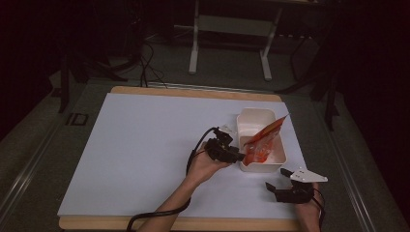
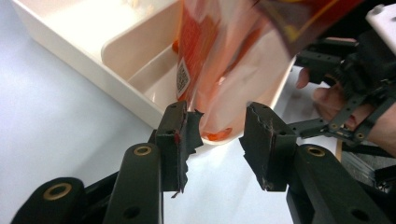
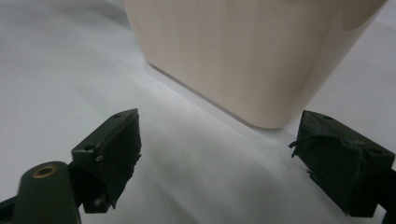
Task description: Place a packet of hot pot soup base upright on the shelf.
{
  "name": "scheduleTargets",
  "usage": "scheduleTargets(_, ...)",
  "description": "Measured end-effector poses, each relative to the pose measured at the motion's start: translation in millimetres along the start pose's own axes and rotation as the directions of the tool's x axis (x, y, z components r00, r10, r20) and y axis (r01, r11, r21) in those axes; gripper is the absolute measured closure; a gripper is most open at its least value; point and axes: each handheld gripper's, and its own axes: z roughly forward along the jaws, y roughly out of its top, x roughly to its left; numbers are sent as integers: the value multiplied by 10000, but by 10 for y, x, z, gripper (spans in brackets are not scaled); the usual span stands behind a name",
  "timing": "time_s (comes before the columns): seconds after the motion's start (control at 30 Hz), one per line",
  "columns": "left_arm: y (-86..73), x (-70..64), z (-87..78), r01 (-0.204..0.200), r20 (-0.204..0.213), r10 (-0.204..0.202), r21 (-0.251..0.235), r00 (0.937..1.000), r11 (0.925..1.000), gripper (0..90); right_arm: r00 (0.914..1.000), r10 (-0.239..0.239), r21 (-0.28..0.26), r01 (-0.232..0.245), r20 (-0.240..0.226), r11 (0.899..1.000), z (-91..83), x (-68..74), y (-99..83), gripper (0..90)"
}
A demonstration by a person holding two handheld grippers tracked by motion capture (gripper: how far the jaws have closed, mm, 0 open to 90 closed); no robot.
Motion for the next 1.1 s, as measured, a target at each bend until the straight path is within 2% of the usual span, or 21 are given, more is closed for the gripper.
scheduleTargets(0.17,-15,-5,-89,-238,-364,230,-228,9991,9995,608,10000,-5,3,5,-7,10000,0,0,0,143)
scheduleTargets(0.27,-30,8,-201,-385,-605,359,-422,9975,9984,607,10000,3,4,-3,-12,10000,0,-1,0,143)
scheduleTargets(0.57,-127,54,-445,-477,-1143,404,-617,9926,9970,599,10000,4,24,-4,1,10000,-1,-2,1,143)
scheduleTargets(0.7,-208,70,-555,-636,-1605,527,-635,9856,9960,599,10000,8,11,-8,3,10000,1,-1,0,143)
scheduleTargets(0.87,-356,89,-679,-810,-2223,646,-653,9728,9946,589,10000,23,31,-23,10,10000,3,-1,1,143)
scheduleTargets(0.97,-428,104,-715,-781,-2382,595,-695,9694,9945,585,10000,22,37,-22,12,10000,4,0,1,143)
scheduleTargets(1.0,-495,116,-741,-749,-2535,537,-744,9658,9944,585,10000,28,30,-28,20,10000,5,1,1,143)
scheduleTargets(1.1,-614,141,-781,-726,-2750,486,-779,9602,9943,585,10000,11,32,-12,39,10000,7,0,2,143)
